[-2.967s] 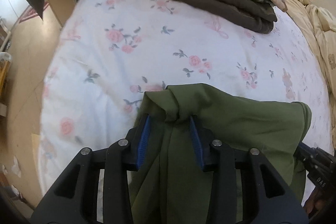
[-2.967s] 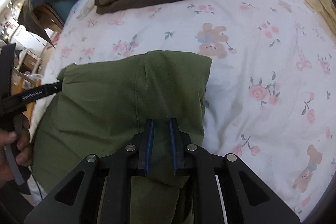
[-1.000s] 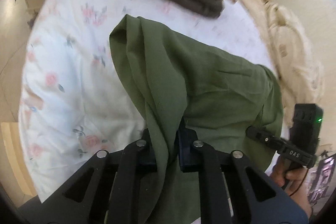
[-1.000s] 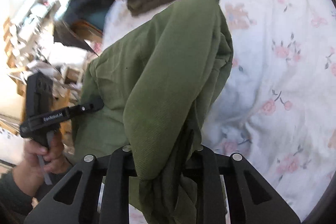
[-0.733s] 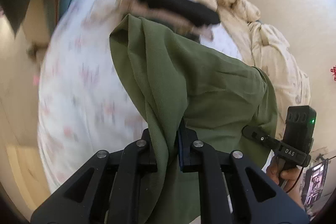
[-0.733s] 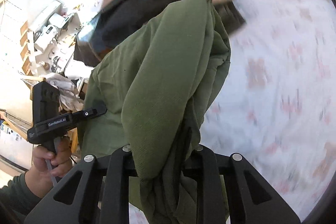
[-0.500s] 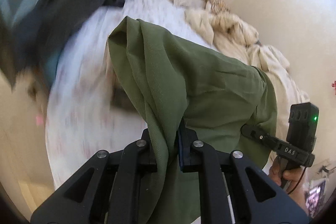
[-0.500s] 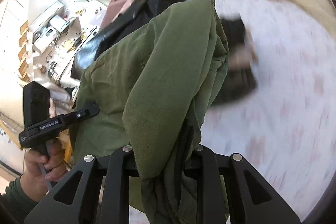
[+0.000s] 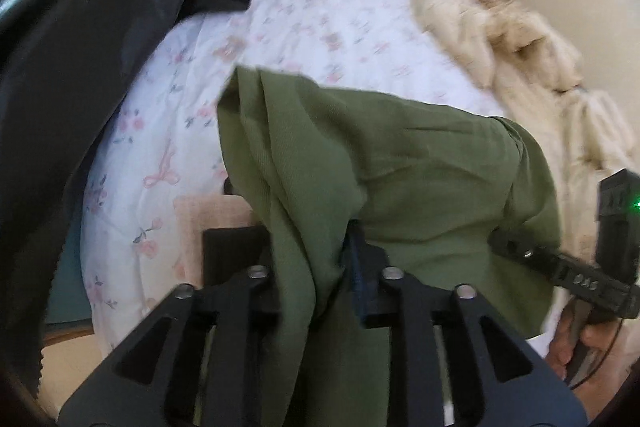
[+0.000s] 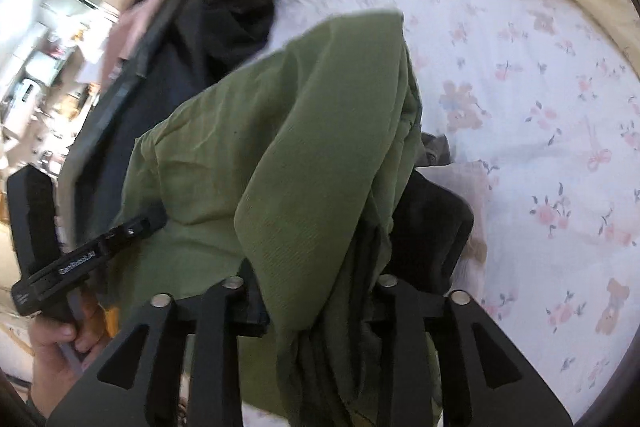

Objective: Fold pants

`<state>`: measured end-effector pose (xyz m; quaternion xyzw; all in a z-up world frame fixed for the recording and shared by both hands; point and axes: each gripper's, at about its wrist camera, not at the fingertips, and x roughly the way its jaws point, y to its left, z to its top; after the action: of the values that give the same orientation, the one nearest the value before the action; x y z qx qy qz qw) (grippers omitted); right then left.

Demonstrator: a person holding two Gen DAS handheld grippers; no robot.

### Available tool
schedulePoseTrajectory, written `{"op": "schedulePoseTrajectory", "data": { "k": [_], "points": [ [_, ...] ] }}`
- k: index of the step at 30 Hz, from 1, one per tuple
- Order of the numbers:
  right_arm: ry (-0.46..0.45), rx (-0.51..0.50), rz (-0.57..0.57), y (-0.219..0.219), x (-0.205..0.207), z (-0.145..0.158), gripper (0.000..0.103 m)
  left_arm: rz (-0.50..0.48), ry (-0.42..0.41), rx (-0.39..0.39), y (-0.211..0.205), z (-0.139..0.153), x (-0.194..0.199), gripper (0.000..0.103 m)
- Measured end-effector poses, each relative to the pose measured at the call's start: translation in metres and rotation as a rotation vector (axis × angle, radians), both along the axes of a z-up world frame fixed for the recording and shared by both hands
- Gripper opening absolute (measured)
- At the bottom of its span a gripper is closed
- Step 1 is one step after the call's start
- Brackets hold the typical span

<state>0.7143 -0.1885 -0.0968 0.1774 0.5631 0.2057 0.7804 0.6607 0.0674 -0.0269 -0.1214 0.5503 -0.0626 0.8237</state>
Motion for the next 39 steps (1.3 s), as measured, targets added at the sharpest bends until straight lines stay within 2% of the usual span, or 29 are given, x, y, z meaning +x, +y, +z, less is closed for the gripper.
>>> {"op": "schedulePoseTrajectory", "data": {
  "k": [2,4,5,6,7,8,11,13,15,17,19,23,27,30,32,34,36,39],
  "points": [
    [-0.032,-0.035,-0.017,-0.002,0.007,-0.007,0.06,0.015,-0.014,0.028,0.007,-0.012,0.002,0.038],
    [-0.06,-0.055,-0.045,-0.01,0.01,-0.008,0.066,0.056,-0.039,0.063,0.019,-0.016,-0.003,0.072],
    [-0.08,-0.057,-0.06,-0.016,0.009,-0.006,0.07,0.095,-0.046,0.065,0.03,-0.018,-0.009,0.077],
    [-0.098,-0.058,-0.067,-0.022,0.006,-0.004,0.072,0.105,-0.048,0.035,0.039,-0.018,-0.013,0.079],
    [-0.099,-0.059,-0.062,-0.028,0.004,-0.005,0.075,0.111,-0.049,0.002,0.047,-0.02,-0.017,0.079],
    [-0.091,-0.071,-0.051,-0.032,0.001,-0.006,0.077,0.11,-0.048,0.005,0.05,-0.02,-0.019,0.079],
    [-0.128,-0.135,-0.053,-0.033,0.0,0.005,0.077,0.125,-0.088,0.076,0.054,-0.009,-0.027,0.079],
    [-0.194,-0.17,-0.097,-0.045,-0.012,0.019,0.077,0.17,-0.132,0.143,0.06,0.005,-0.038,0.079],
    [-0.204,-0.185,-0.154,-0.061,-0.024,0.027,0.077,0.193,-0.136,0.165,0.068,0.012,-0.047,0.077],
    [-0.168,-0.158,-0.174,-0.07,-0.033,0.03,0.077,0.187,-0.126,0.113,0.073,0.017,-0.058,0.077],
    [-0.189,-0.136,-0.164,-0.074,-0.052,0.042,0.077,0.173,-0.148,0.097,0.071,0.028,-0.08,0.077],
    [-0.28,-0.112,-0.118,-0.064,-0.105,0.072,0.078,0.154,-0.238,0.12,0.057,0.054,-0.133,0.077],
    [-0.361,-0.131,-0.061,-0.044,-0.165,0.097,0.079,0.132,-0.28,0.126,0.047,0.07,-0.184,0.077],
    [-0.418,-0.148,-0.064,-0.036,-0.21,0.11,0.081,0.142,-0.311,0.141,0.045,0.079,-0.229,0.077],
    [-0.45,-0.132,-0.063,-0.034,-0.244,0.117,0.091,0.145,-0.34,0.155,0.044,0.084,-0.26,0.077],
    [-0.488,-0.167,-0.077,-0.032,-0.278,0.124,0.094,0.146,-0.397,0.173,0.04,0.09,-0.302,0.077],
    [-0.523,-0.176,-0.088,-0.032,-0.316,0.128,0.094,0.155,-0.432,0.178,0.035,0.09,-0.334,0.078],
    [-0.536,-0.176,-0.124,-0.035,-0.366,0.129,0.094,0.158,-0.457,0.159,0.024,0.086,-0.379,0.084]
  ]
}}
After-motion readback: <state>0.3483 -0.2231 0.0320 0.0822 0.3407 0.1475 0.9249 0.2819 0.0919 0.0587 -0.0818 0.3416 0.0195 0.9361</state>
